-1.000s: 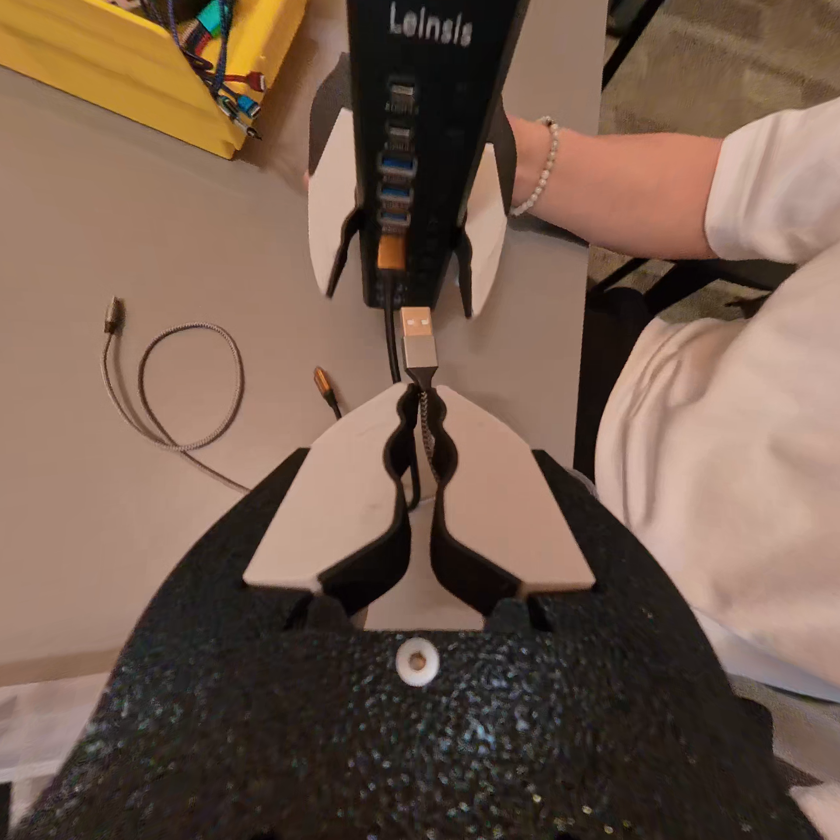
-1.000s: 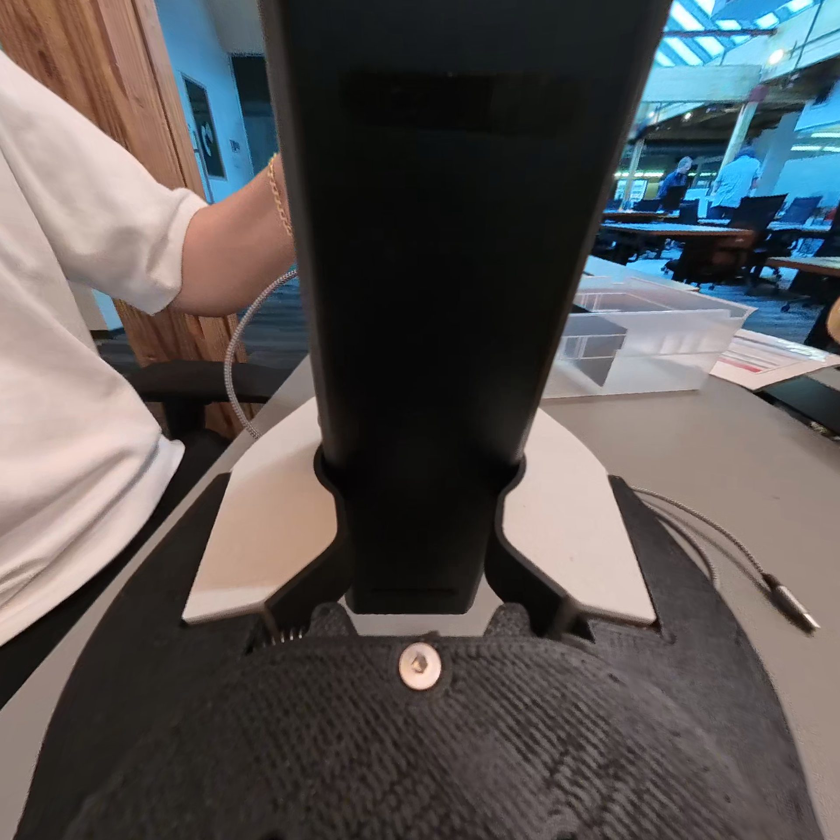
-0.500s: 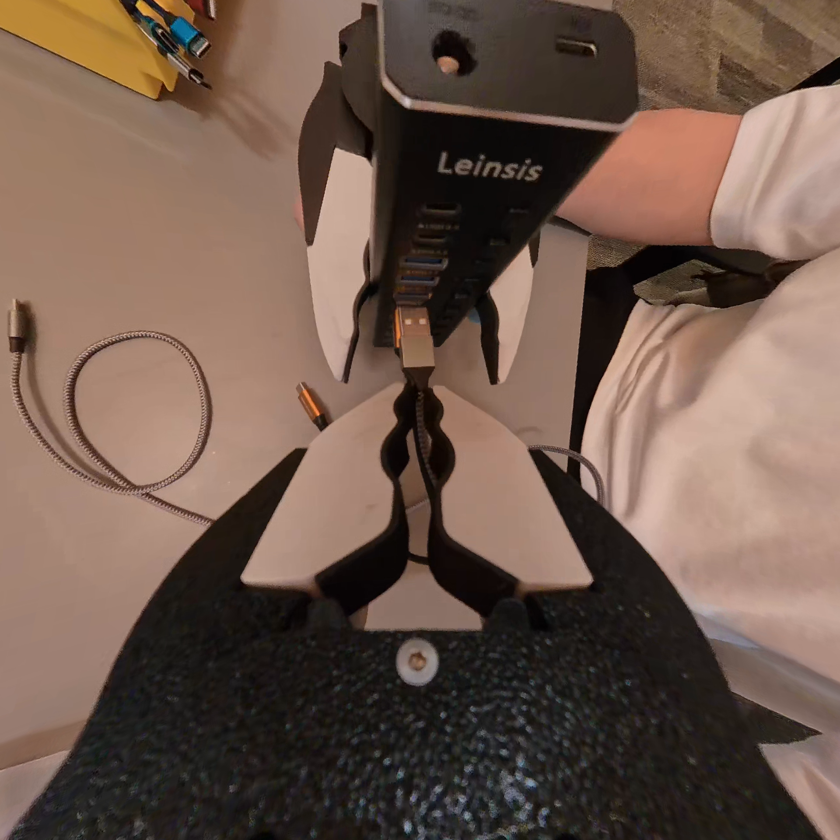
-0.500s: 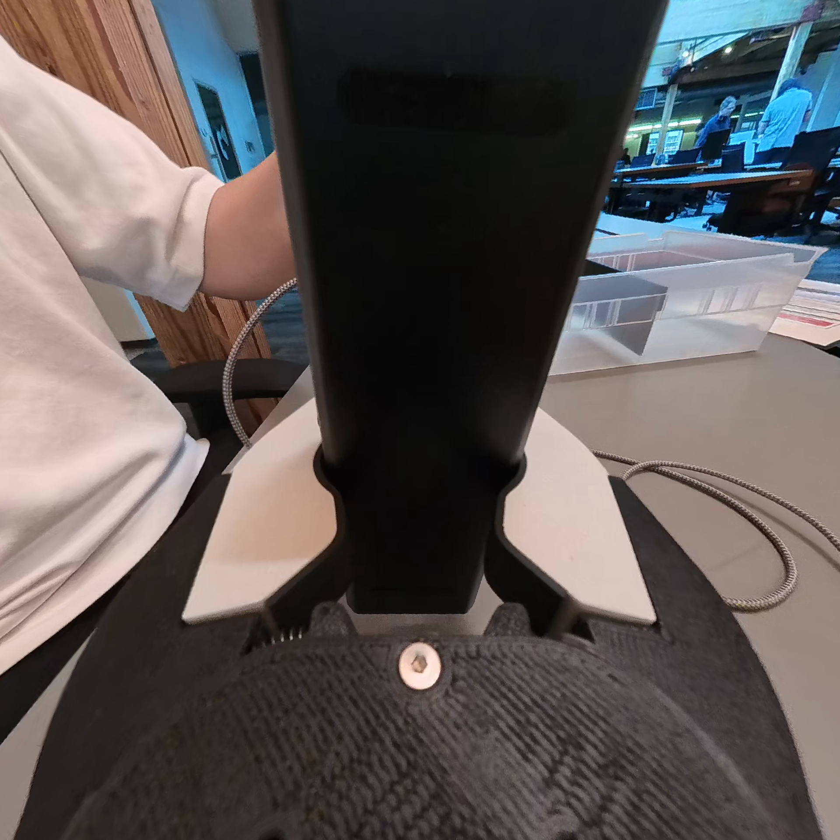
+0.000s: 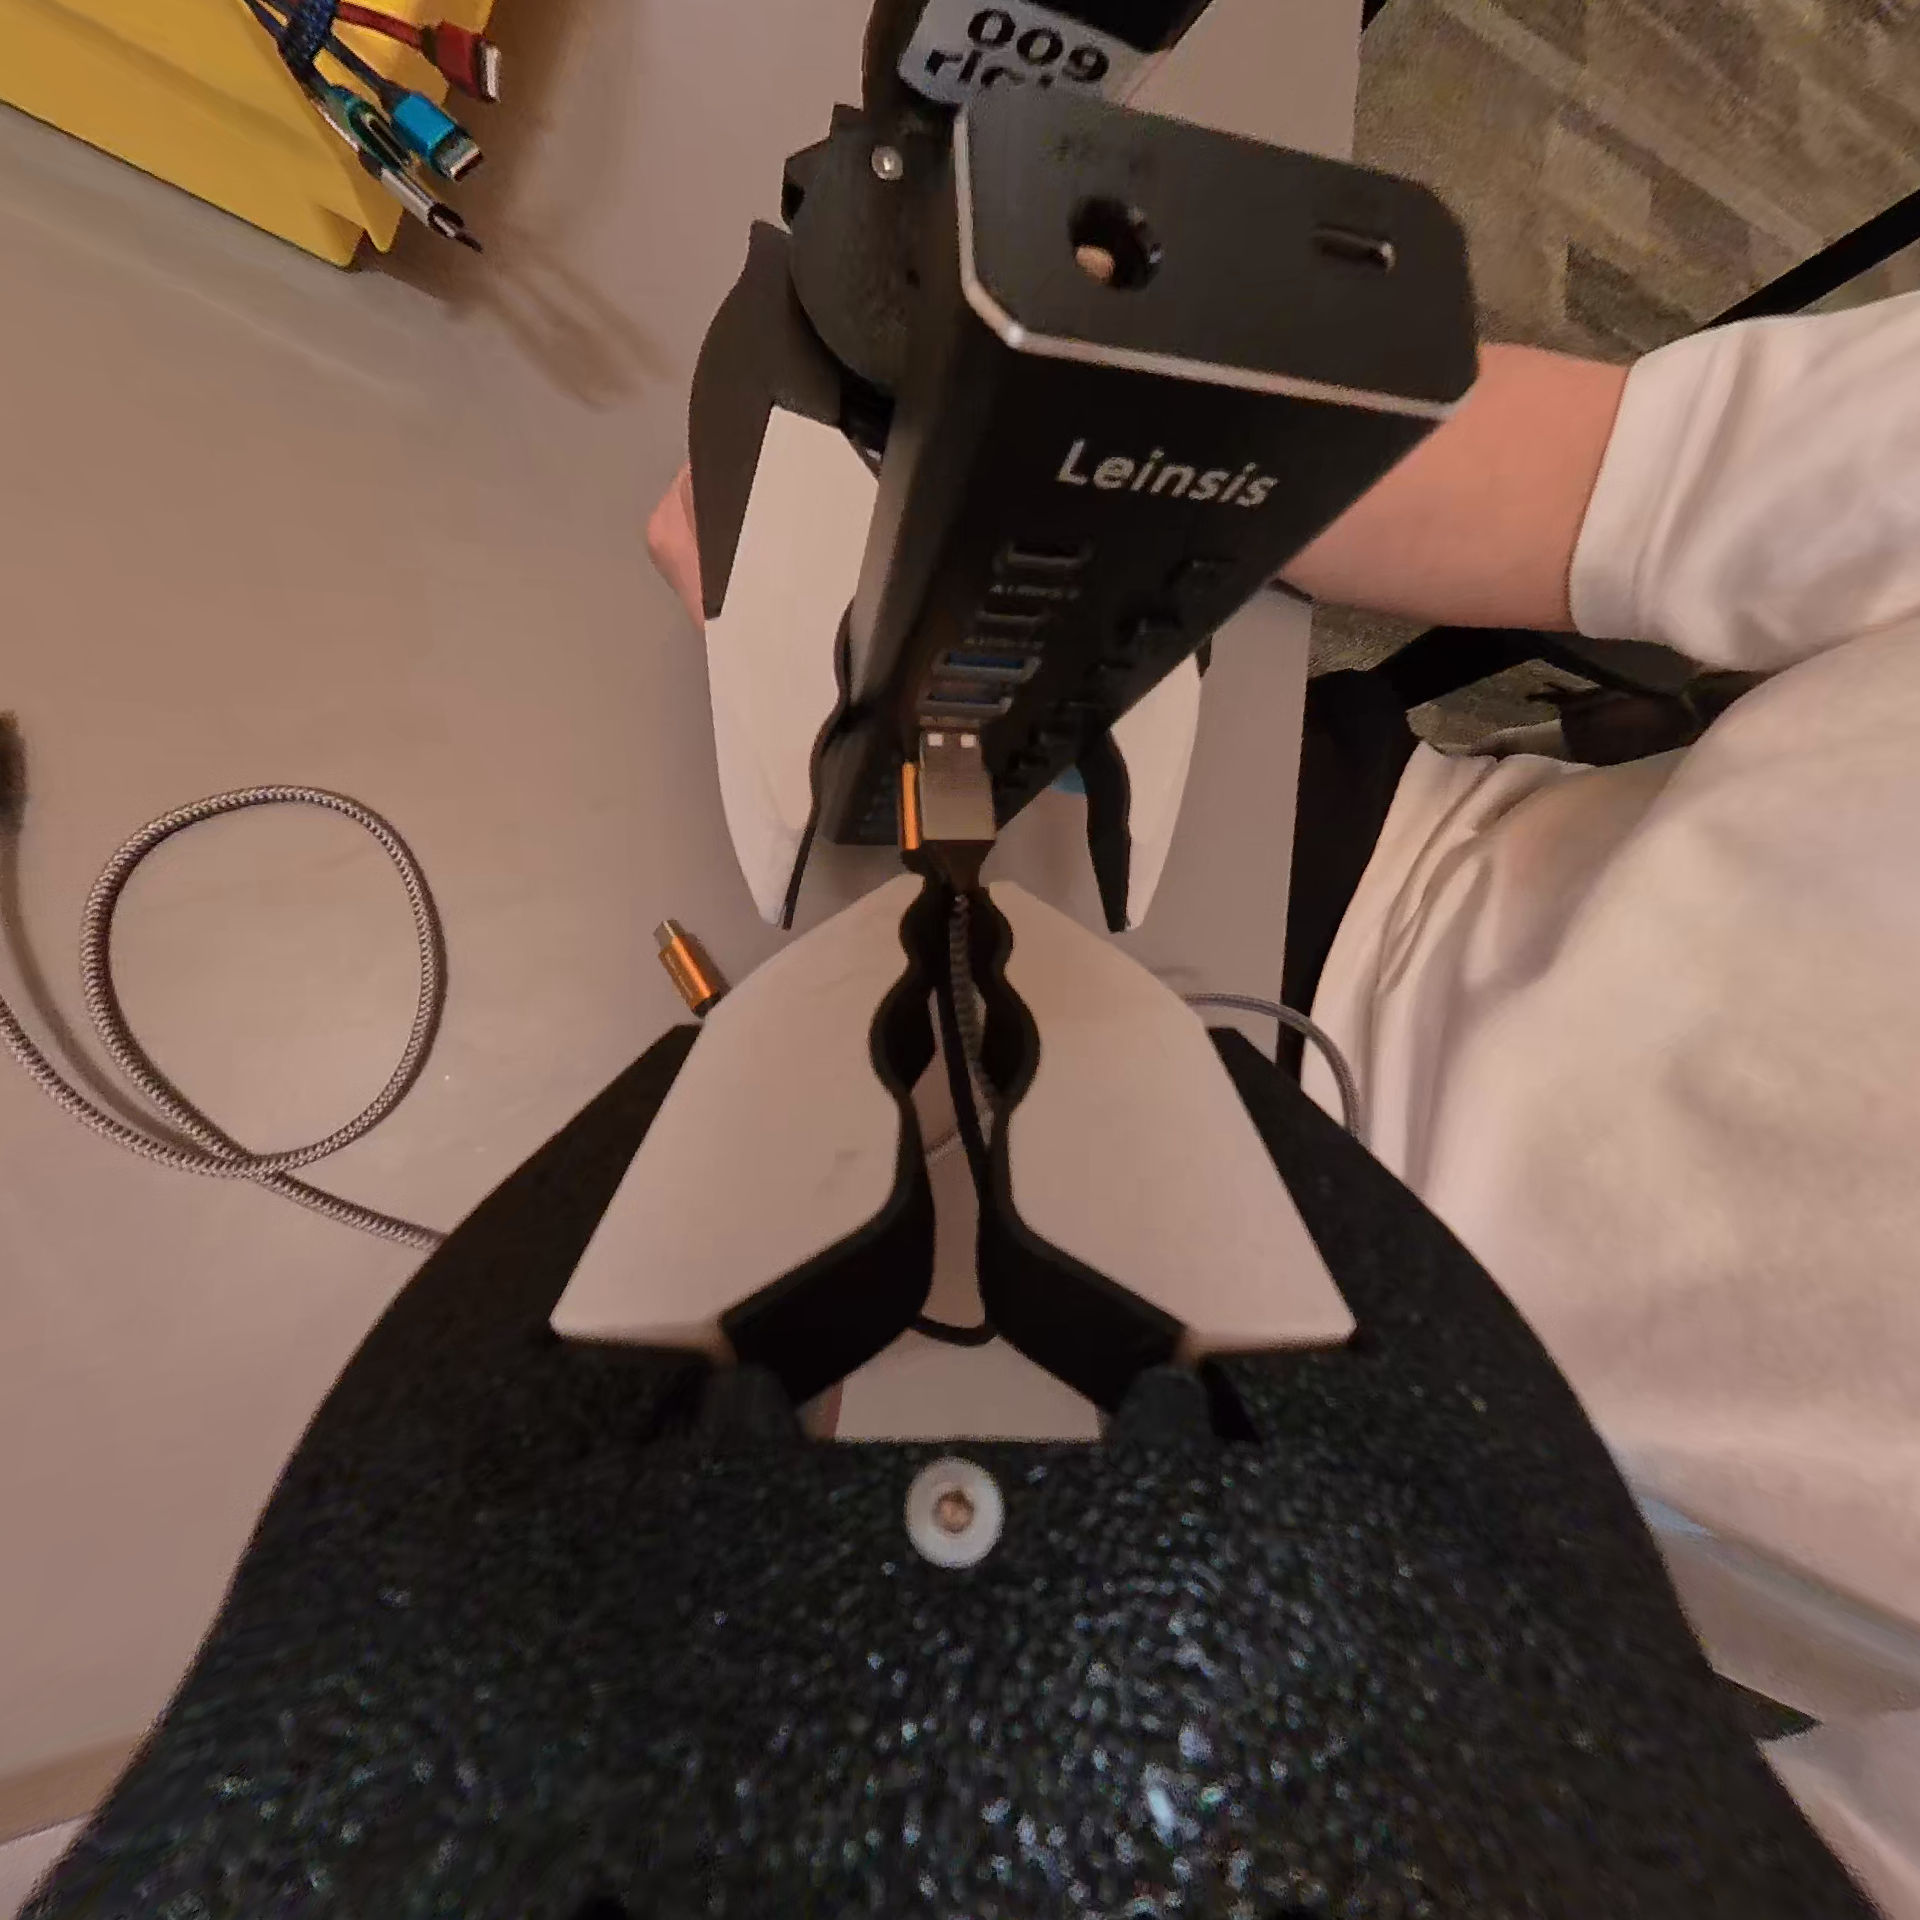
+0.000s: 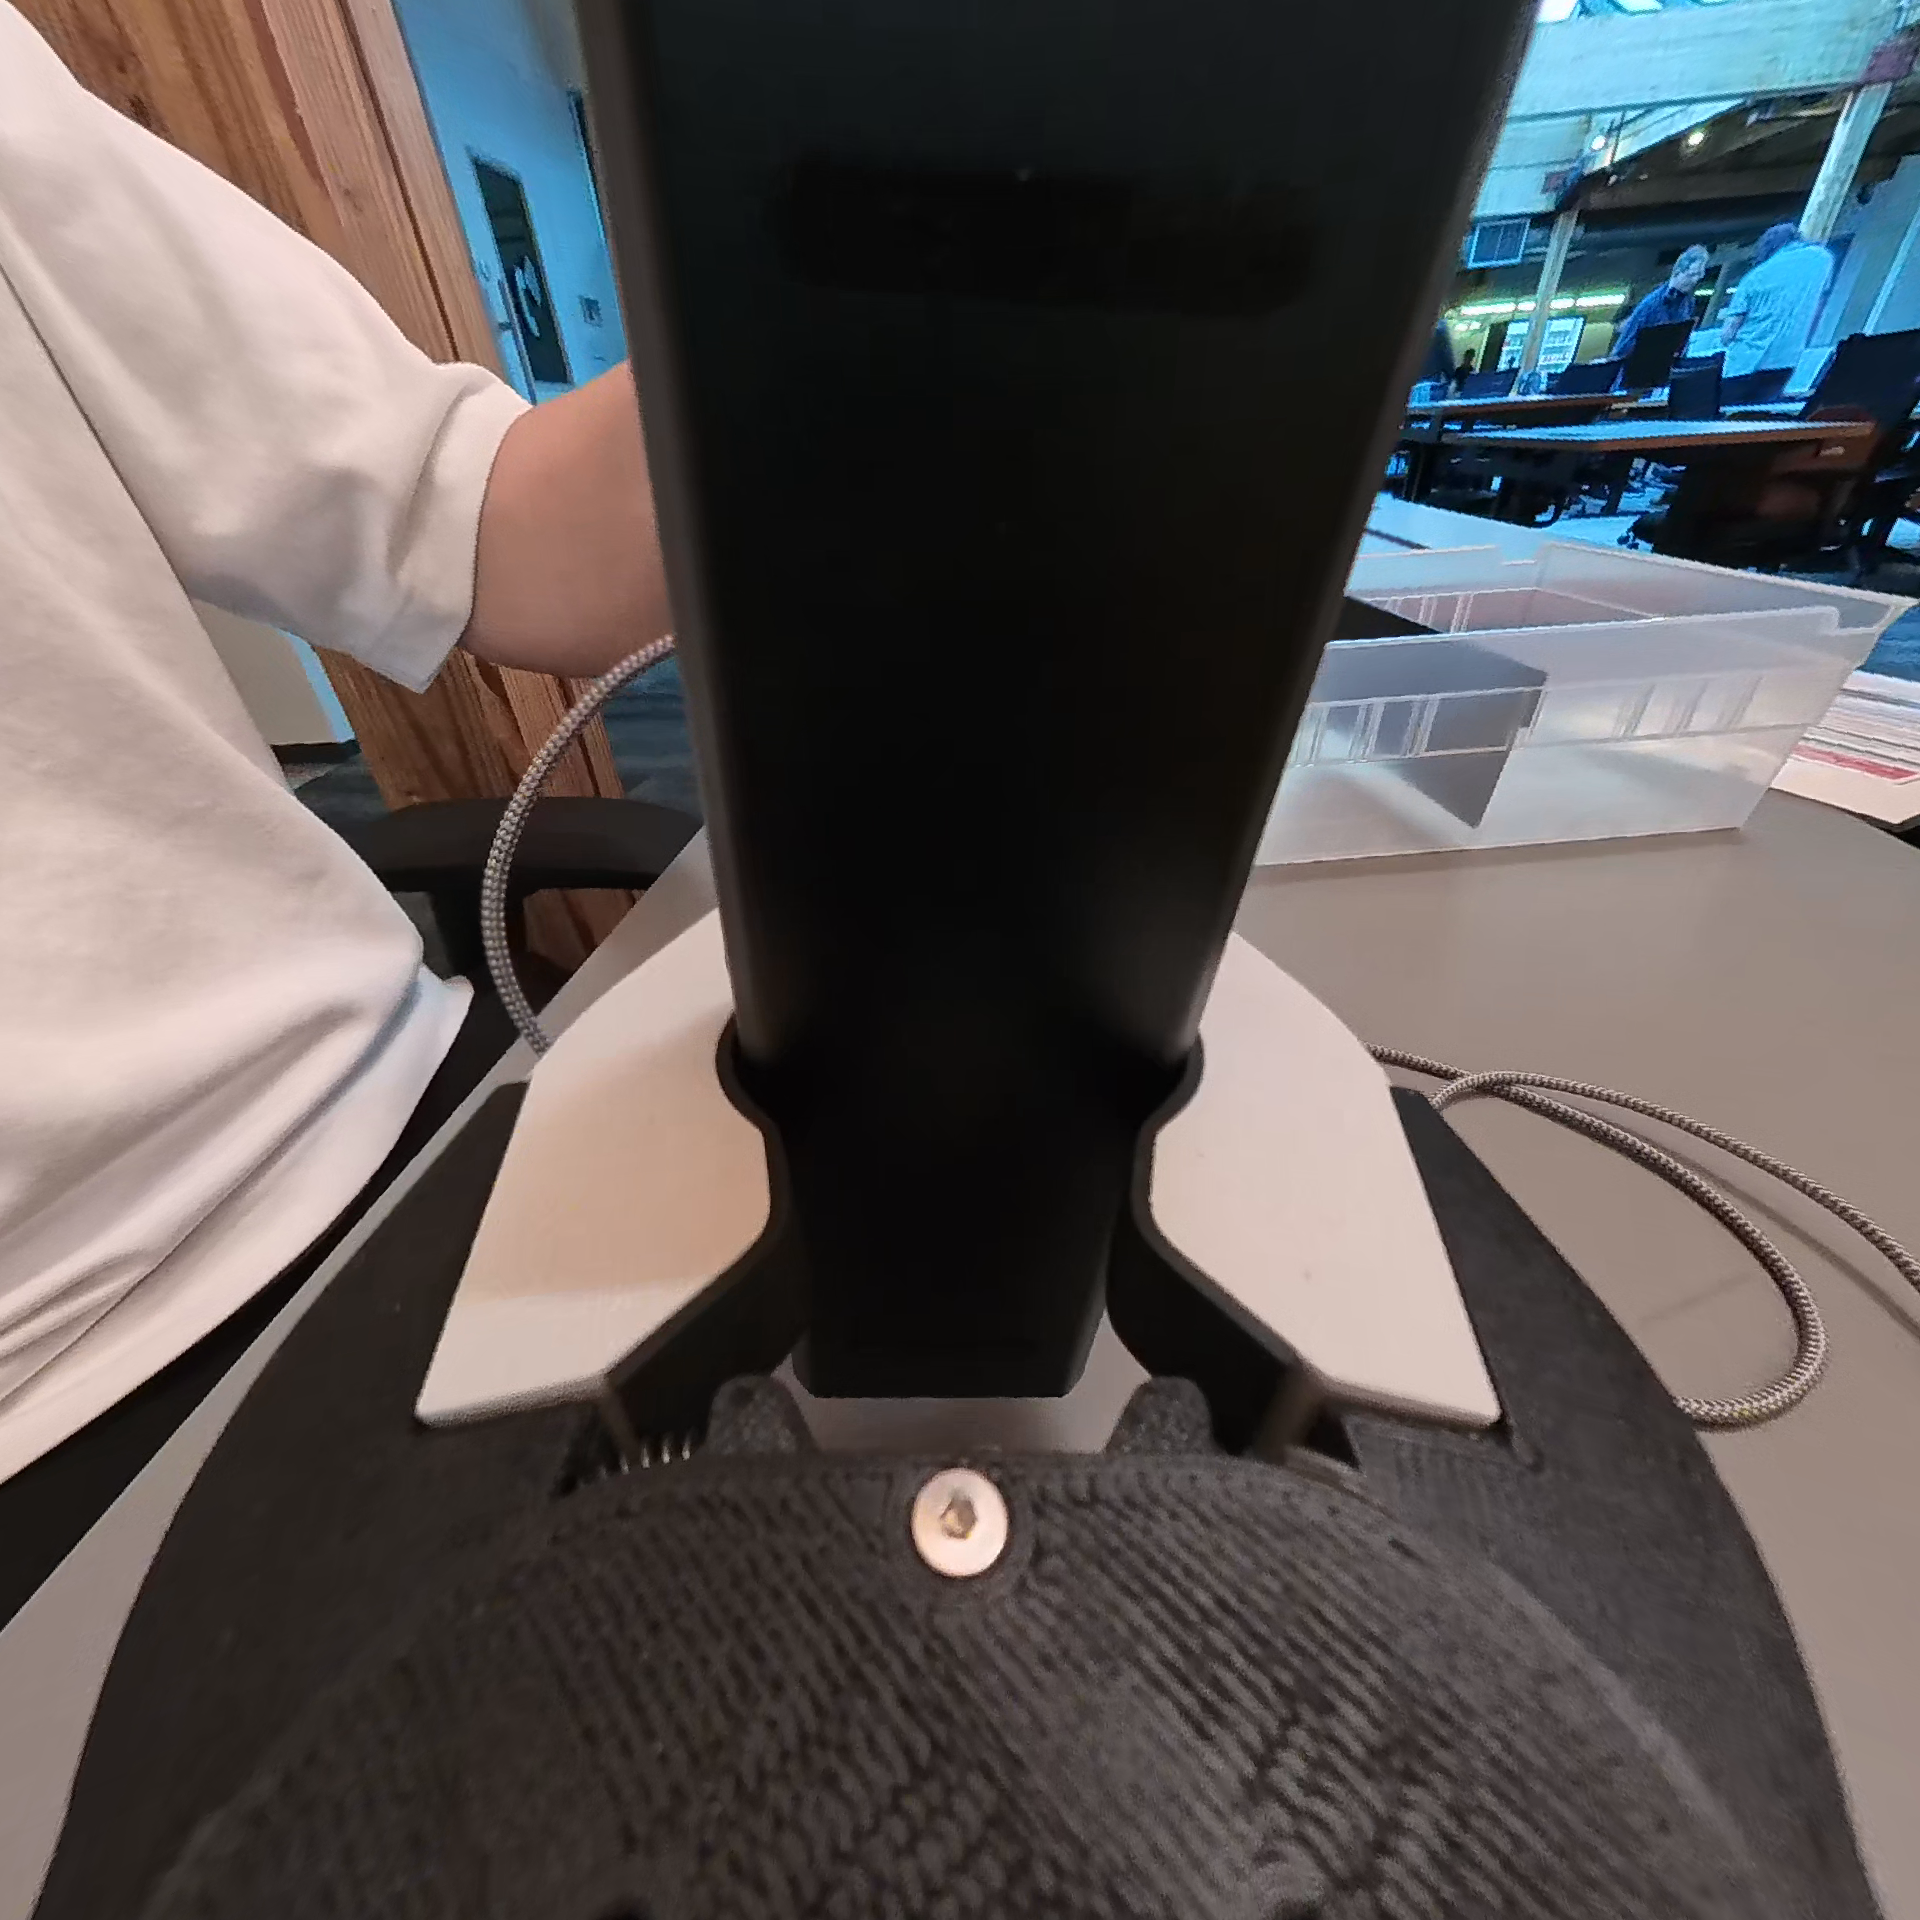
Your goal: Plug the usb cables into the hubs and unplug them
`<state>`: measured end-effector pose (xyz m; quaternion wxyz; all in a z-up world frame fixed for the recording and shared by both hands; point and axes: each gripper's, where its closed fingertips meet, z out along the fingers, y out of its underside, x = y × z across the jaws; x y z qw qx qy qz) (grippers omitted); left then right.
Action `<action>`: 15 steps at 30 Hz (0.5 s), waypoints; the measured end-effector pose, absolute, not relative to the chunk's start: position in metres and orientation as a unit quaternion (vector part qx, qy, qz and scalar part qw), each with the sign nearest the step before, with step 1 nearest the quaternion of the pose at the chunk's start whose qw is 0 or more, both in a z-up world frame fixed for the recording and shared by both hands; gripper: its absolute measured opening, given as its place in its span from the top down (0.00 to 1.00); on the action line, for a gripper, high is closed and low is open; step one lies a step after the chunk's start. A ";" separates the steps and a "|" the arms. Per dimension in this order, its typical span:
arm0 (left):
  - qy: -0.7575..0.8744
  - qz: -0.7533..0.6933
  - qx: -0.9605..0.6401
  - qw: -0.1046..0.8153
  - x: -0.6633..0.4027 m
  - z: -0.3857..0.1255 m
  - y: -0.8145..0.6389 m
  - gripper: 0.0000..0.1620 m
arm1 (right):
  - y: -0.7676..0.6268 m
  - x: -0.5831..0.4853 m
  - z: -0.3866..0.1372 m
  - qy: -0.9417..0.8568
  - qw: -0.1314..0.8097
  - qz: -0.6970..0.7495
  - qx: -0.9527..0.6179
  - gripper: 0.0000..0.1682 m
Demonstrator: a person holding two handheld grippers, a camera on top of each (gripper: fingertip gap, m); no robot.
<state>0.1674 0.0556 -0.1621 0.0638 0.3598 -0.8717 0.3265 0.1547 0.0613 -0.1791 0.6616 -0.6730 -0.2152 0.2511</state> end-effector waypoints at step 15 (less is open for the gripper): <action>-0.838 0.449 0.272 -0.148 0.182 -0.160 0.046 0.97 | 0.058 0.165 -0.170 -0.183 0.686 0.267 -0.652 0.57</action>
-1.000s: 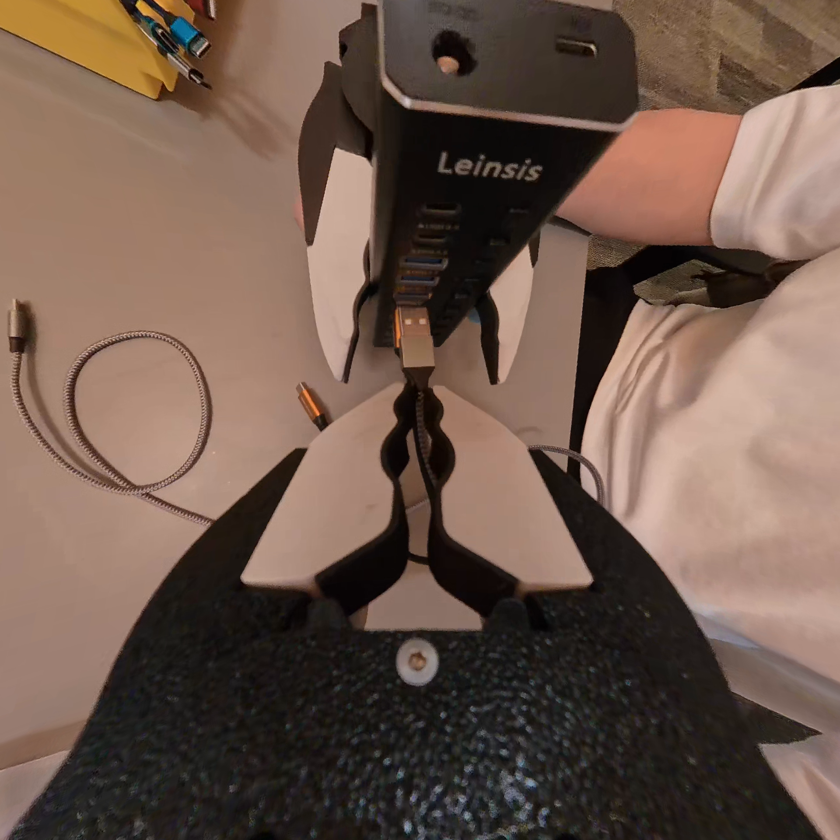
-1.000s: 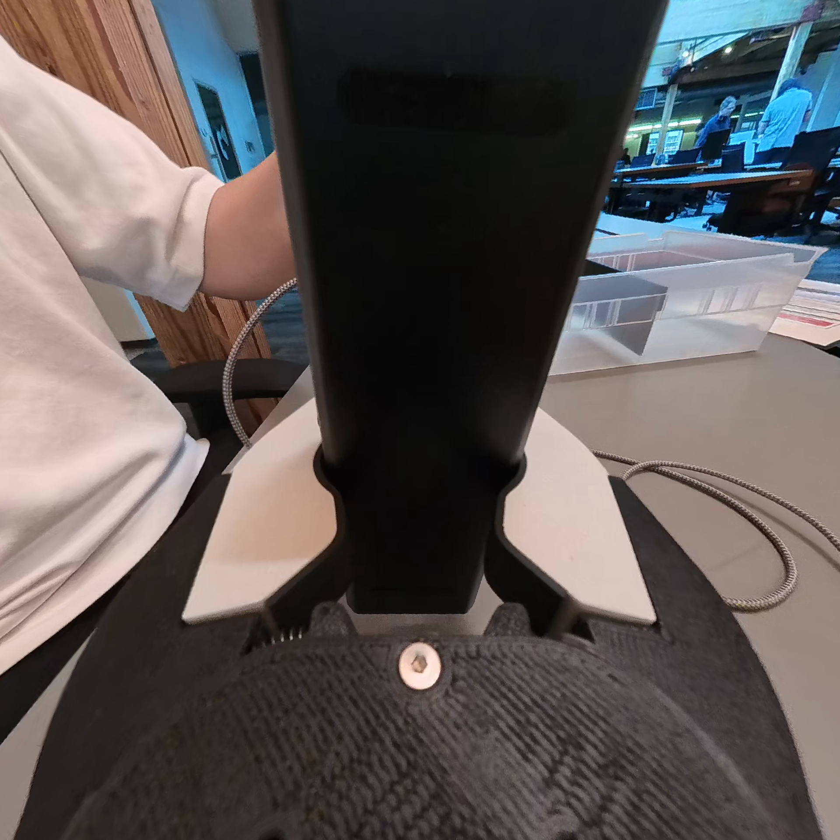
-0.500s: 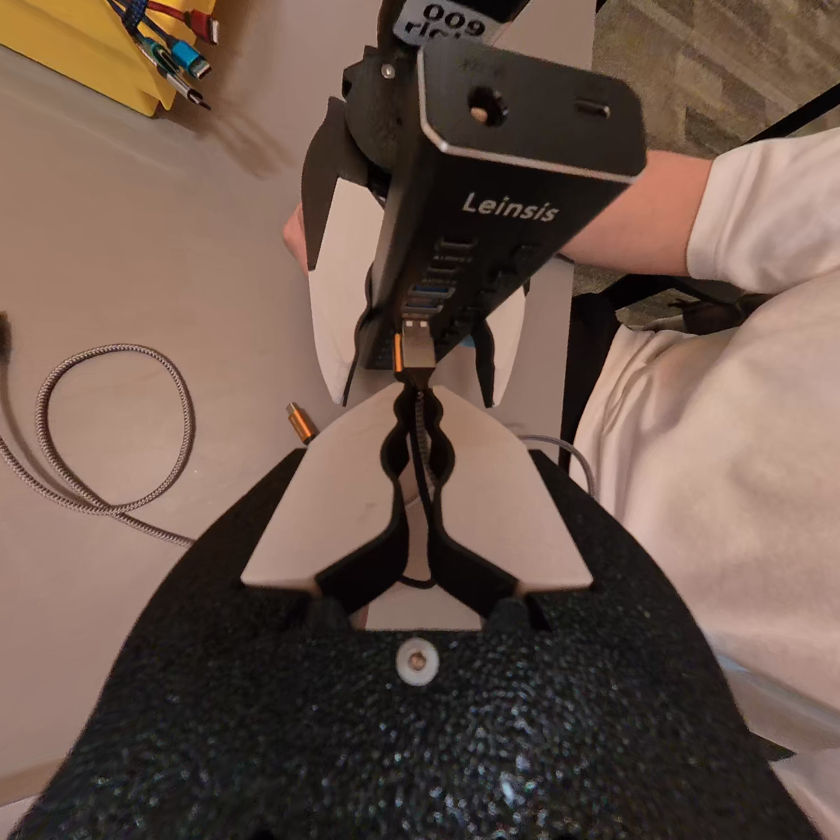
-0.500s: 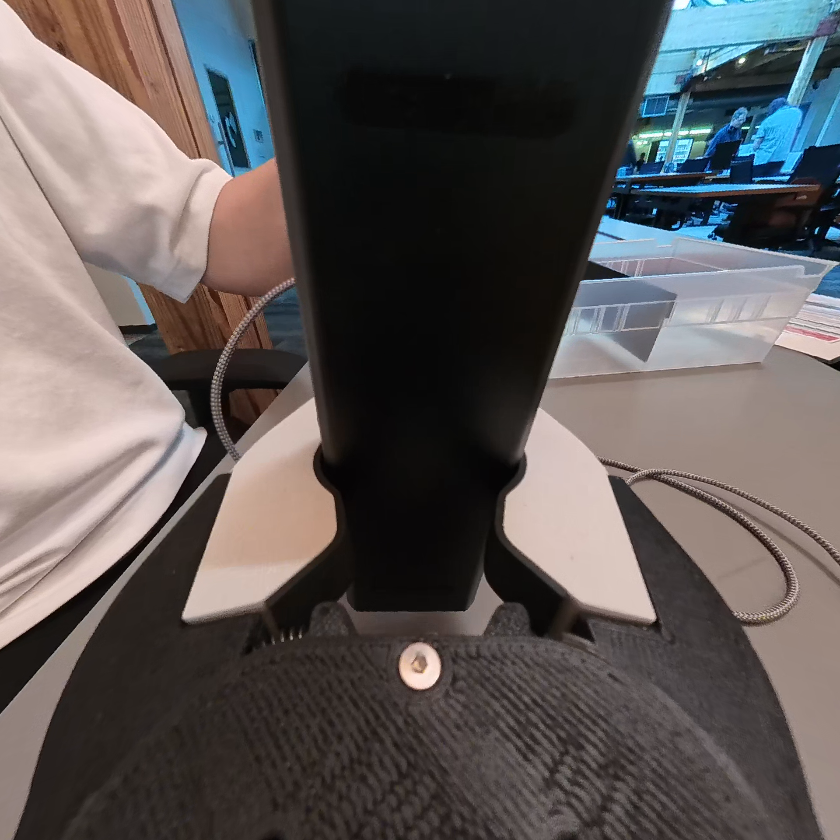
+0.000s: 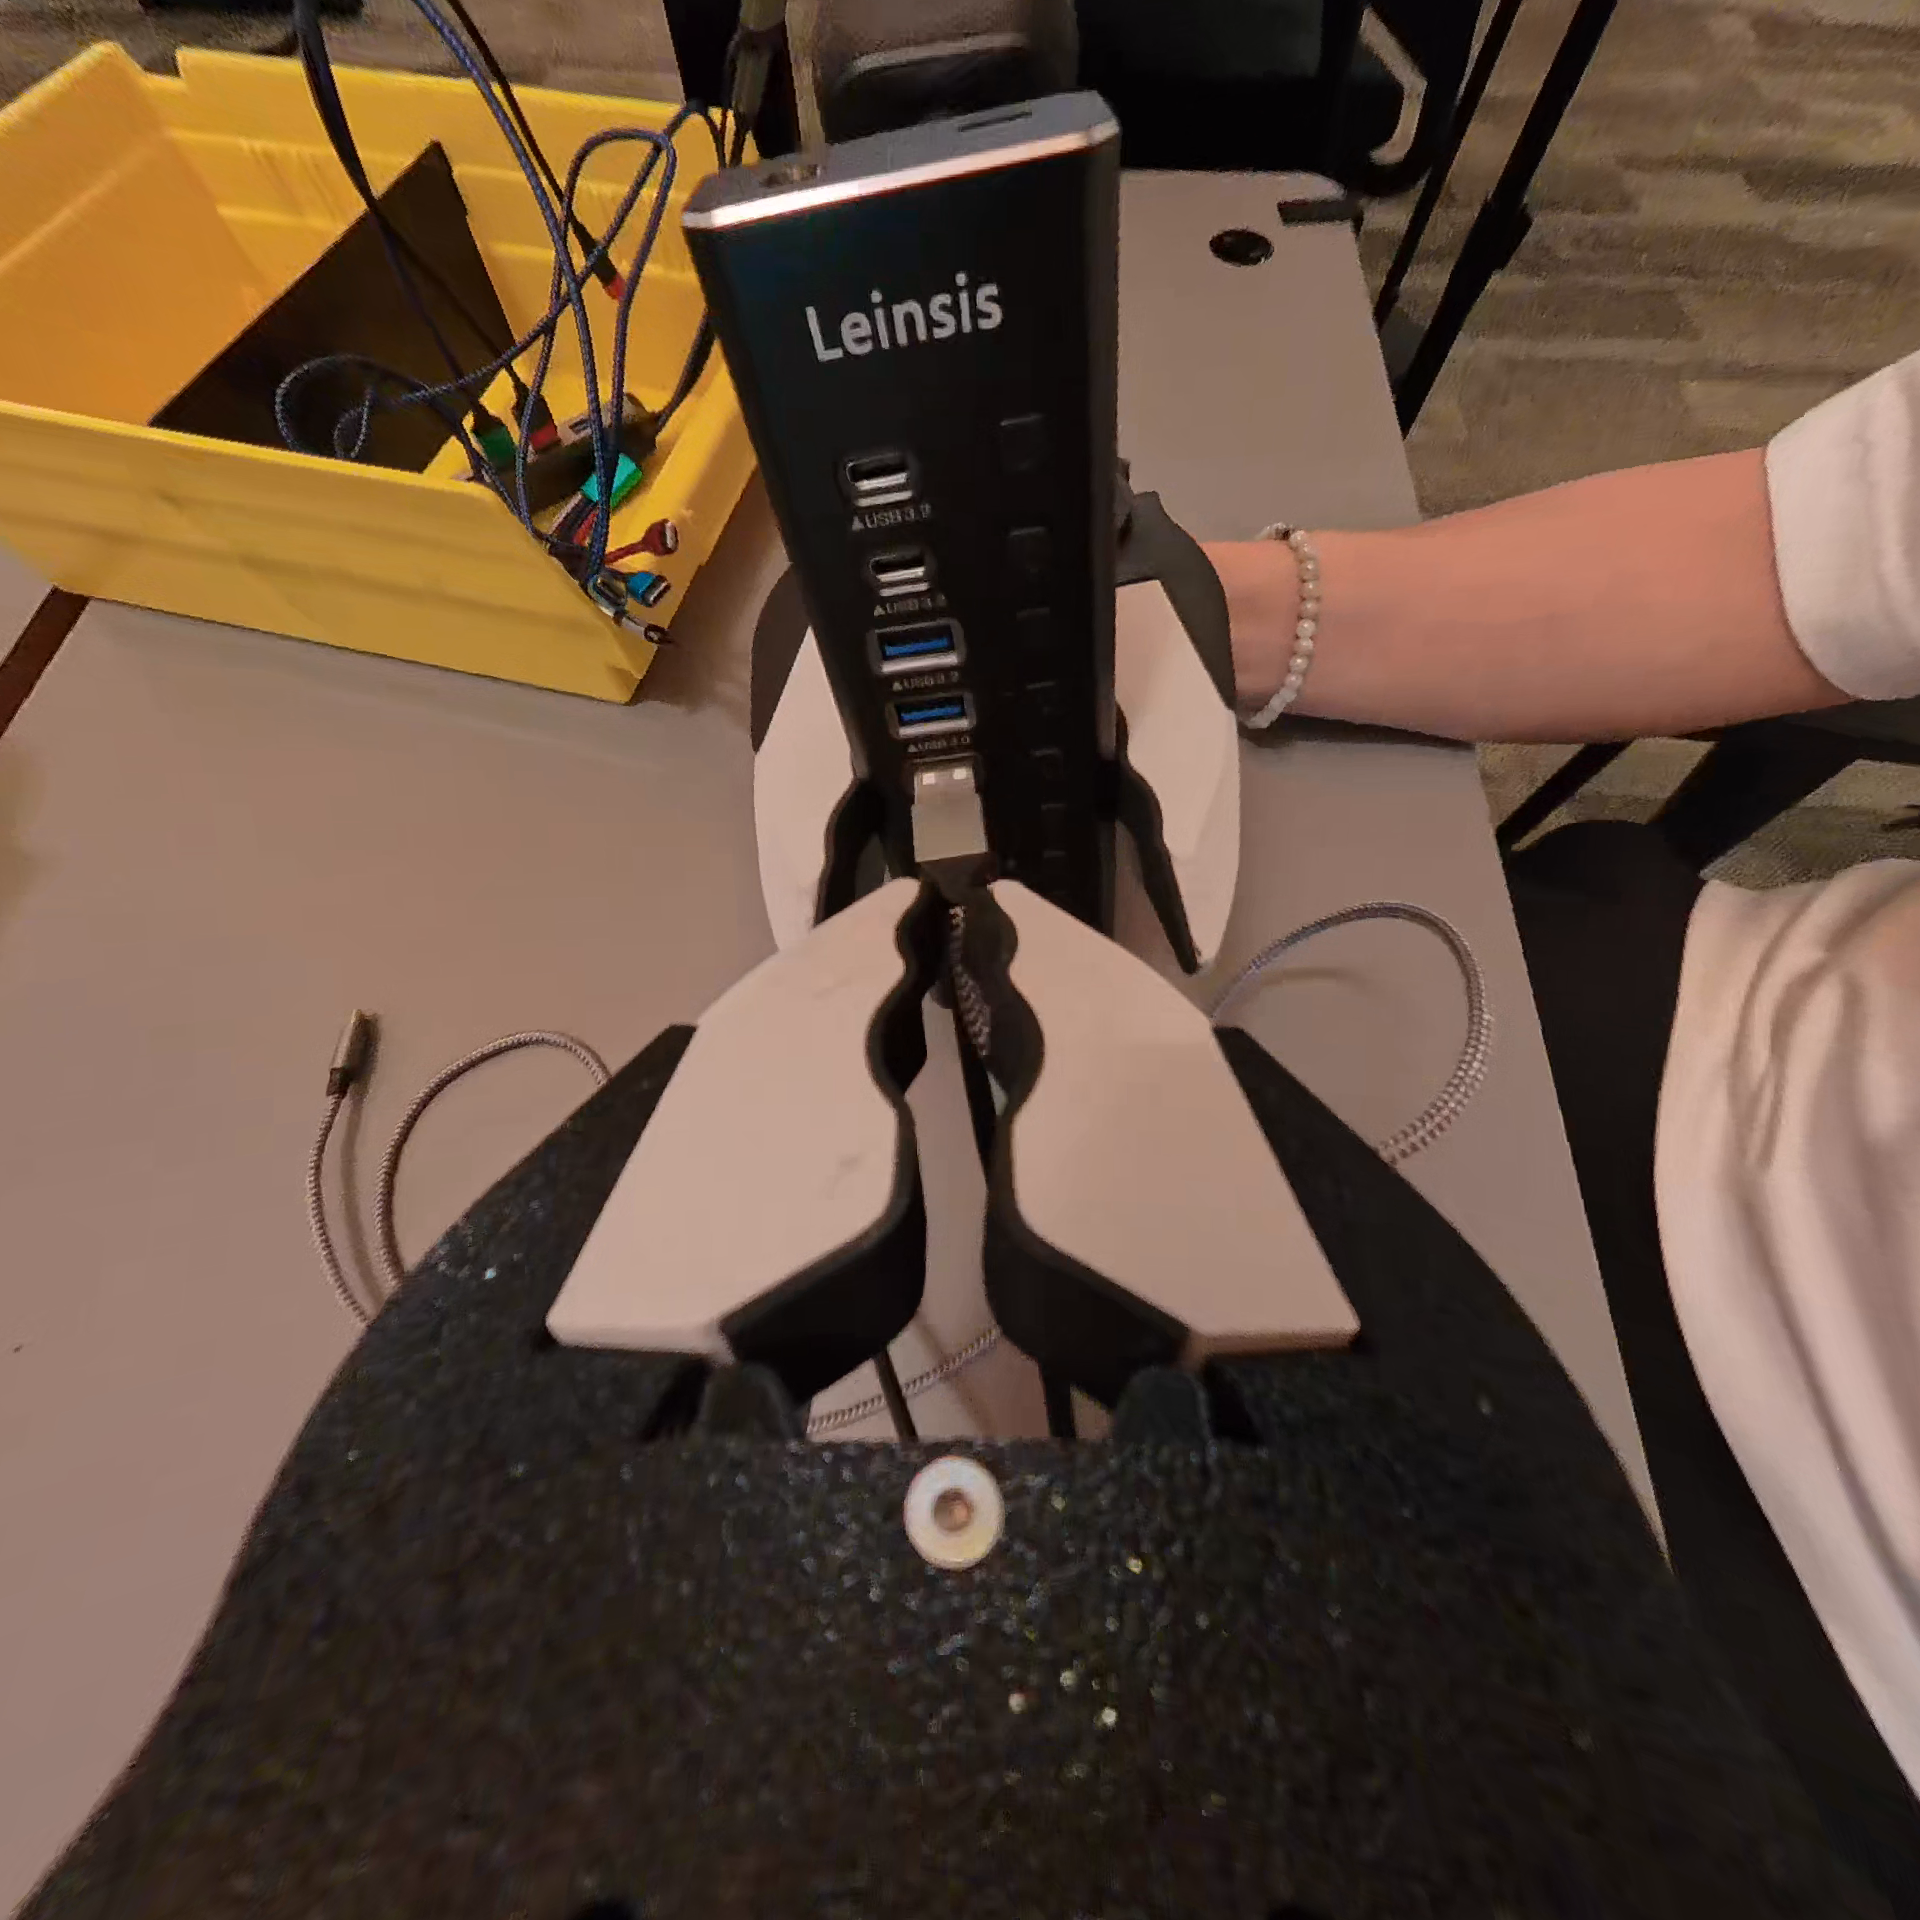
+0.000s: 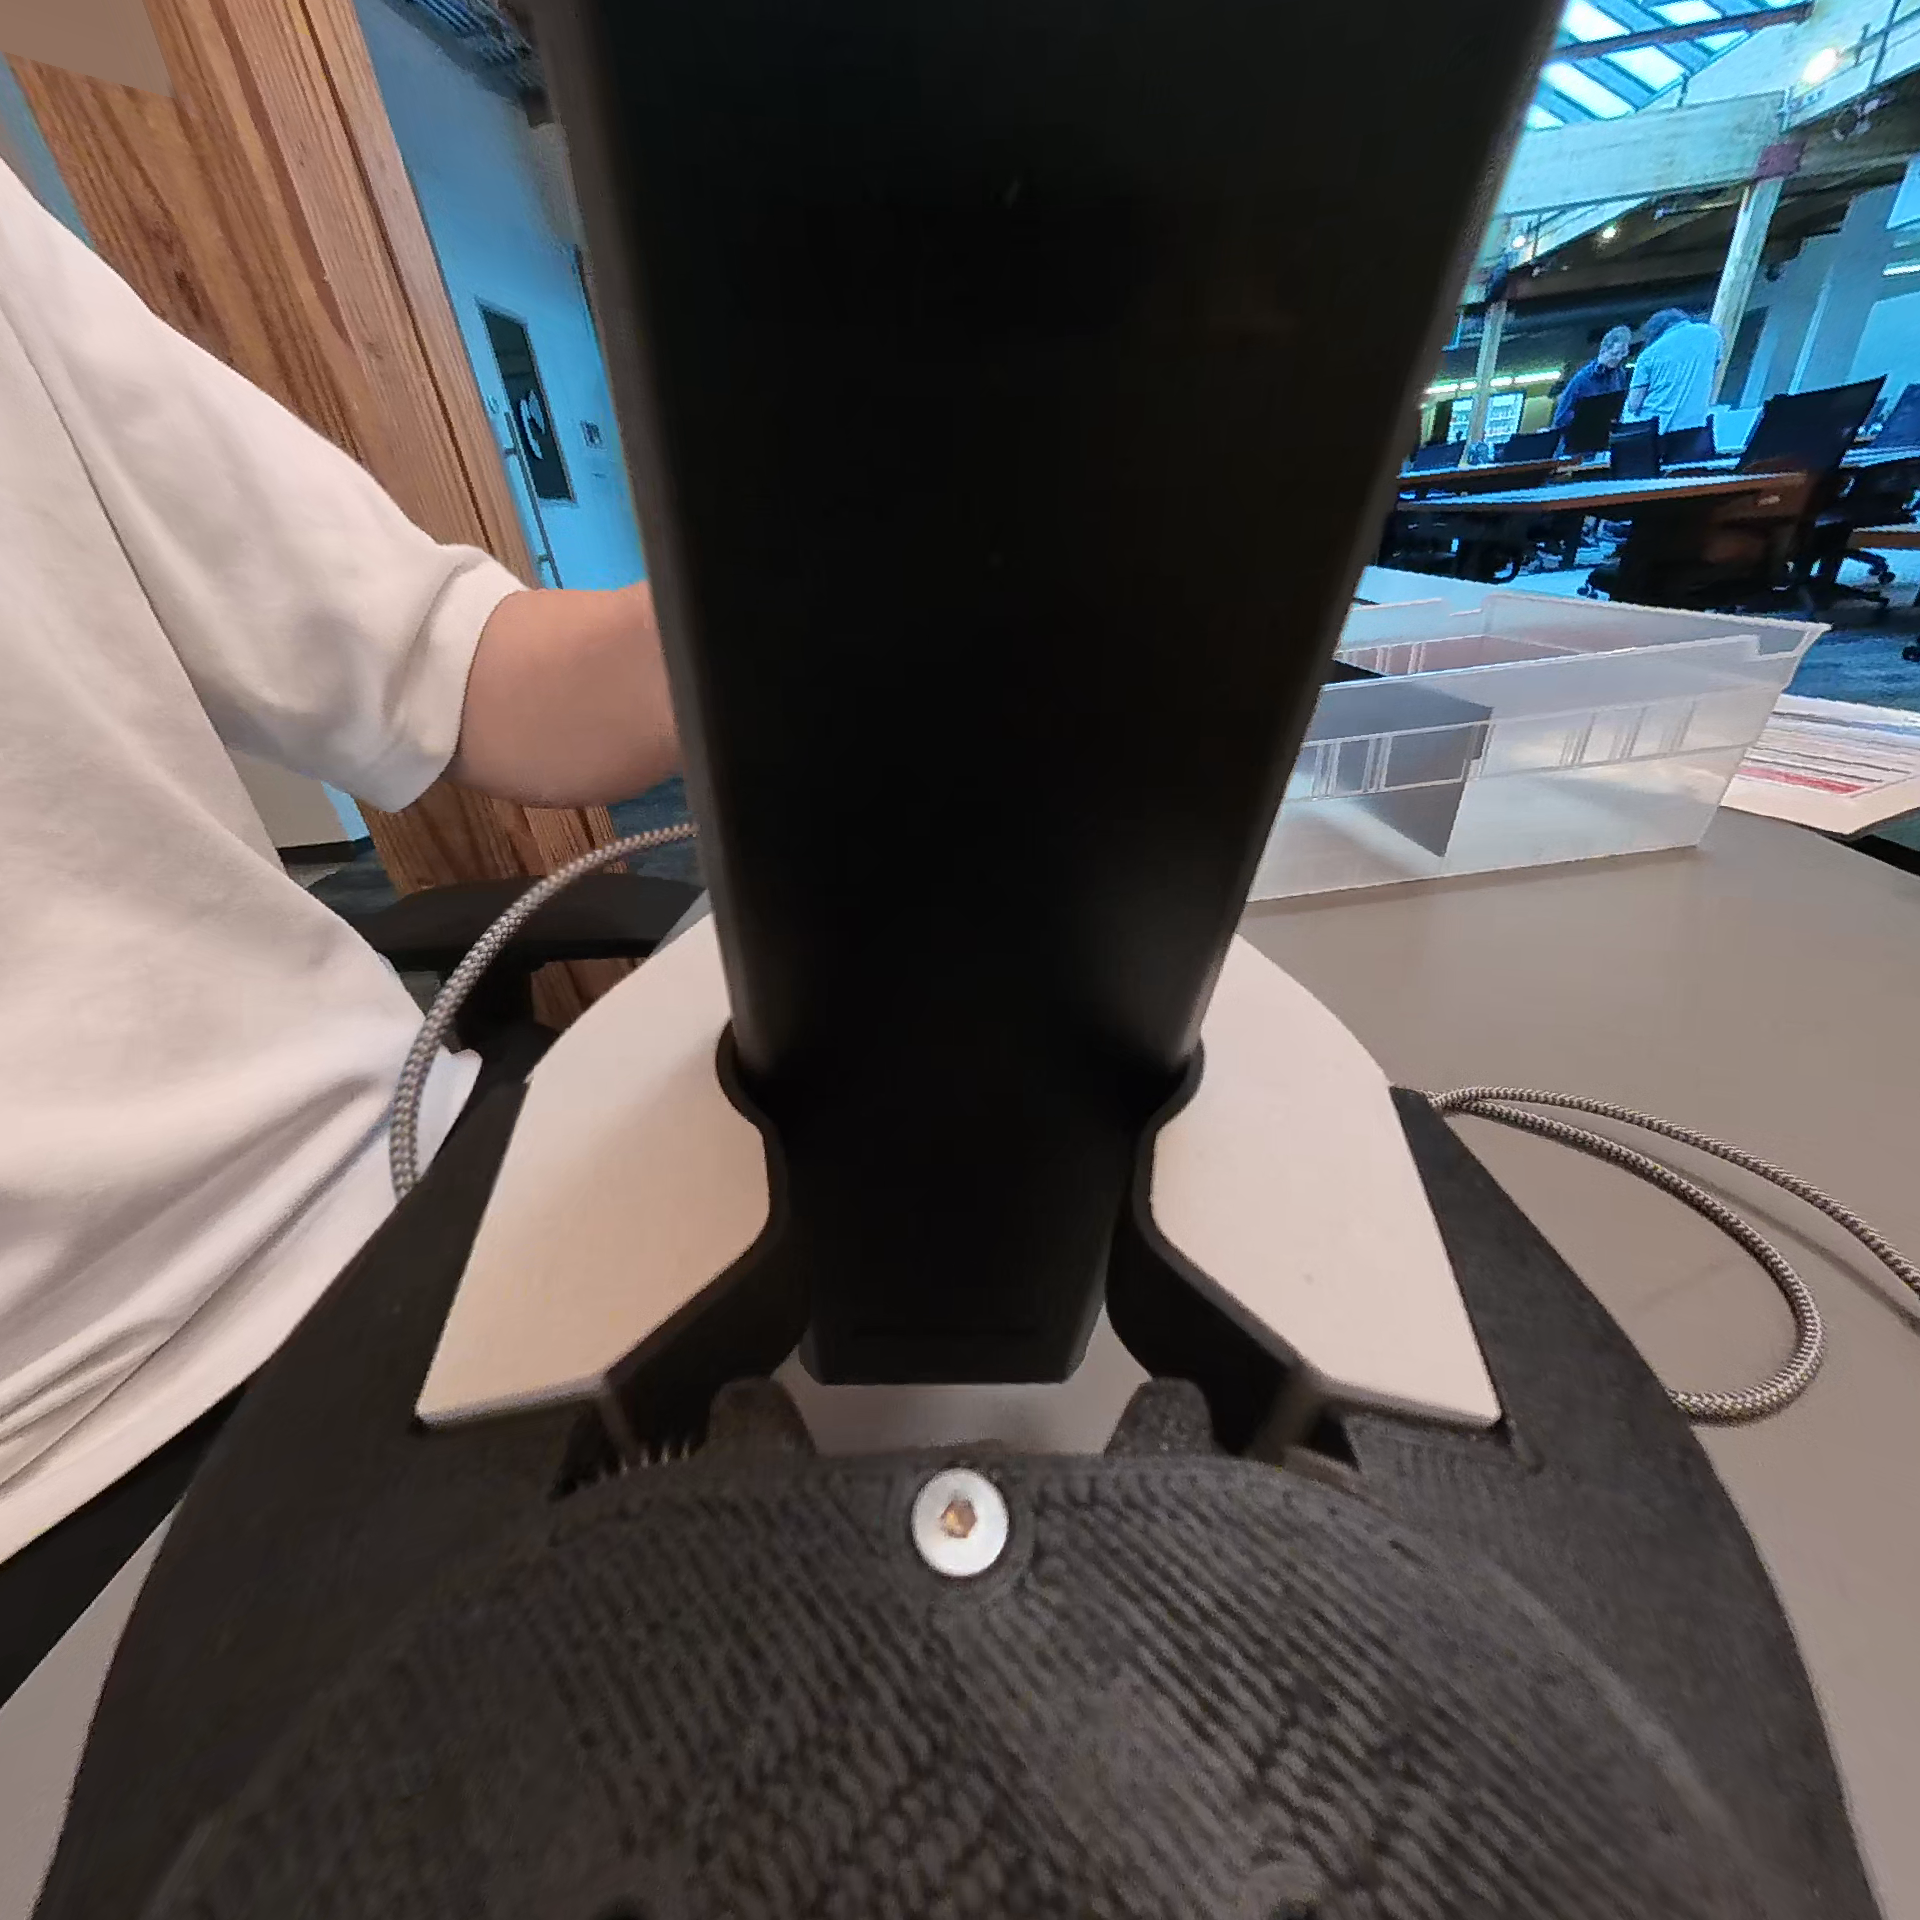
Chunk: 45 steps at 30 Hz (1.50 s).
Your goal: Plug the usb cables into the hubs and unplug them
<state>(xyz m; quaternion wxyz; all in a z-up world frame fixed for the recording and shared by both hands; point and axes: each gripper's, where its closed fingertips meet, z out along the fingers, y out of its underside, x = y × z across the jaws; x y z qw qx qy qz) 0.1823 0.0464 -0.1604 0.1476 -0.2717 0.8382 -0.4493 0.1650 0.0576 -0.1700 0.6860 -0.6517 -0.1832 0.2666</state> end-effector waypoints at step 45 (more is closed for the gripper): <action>0.777 -0.497 -0.308 0.236 0.182 -0.140 0.078 0.82 | 0.069 0.157 -0.189 -0.205 0.638 0.222 -0.708 0.57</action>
